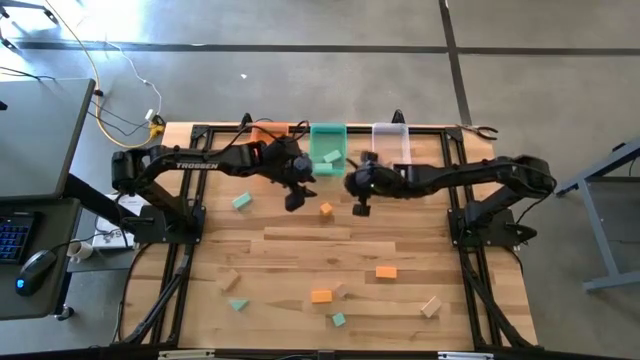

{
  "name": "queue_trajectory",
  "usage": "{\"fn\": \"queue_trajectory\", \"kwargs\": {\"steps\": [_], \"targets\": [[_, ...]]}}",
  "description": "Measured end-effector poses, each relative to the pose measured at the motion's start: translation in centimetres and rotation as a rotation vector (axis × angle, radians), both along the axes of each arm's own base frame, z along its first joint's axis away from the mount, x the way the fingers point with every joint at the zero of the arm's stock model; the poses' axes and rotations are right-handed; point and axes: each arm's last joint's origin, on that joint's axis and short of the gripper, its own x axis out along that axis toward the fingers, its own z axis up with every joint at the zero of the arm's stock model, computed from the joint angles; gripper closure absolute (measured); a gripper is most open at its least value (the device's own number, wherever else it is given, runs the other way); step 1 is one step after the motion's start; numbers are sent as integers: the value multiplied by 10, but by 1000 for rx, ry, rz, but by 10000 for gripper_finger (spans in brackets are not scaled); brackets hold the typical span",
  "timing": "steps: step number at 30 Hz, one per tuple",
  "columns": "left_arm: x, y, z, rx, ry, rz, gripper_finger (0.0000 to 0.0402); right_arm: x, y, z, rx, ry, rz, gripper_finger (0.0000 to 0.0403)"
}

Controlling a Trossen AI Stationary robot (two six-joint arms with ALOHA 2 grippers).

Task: Sort & place blocks by color
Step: Put the brown block into the transparent bin

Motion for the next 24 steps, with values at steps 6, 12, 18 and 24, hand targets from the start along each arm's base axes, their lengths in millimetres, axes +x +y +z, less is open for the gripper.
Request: {"fn": "queue_trajectory", "kwargs": {"steps": [6, 12, 18, 24], "targets": [[-9, 0, -9, 79, 162, 55, 186, -9, -31, -3, 25, 5, -212, 363], [-17, -3, -15, 69, 275, 76, 186, -22, -66, -3, 22, -11, -438, 368], [-16, -15, -17, 67, 316, 20, 186, -42, -103, -5, 65, -58, -694, 364], [-15, -21, -17, 82, 327, -19, 186, -65, -128, -10, 153, -42, -865, 366]]}}
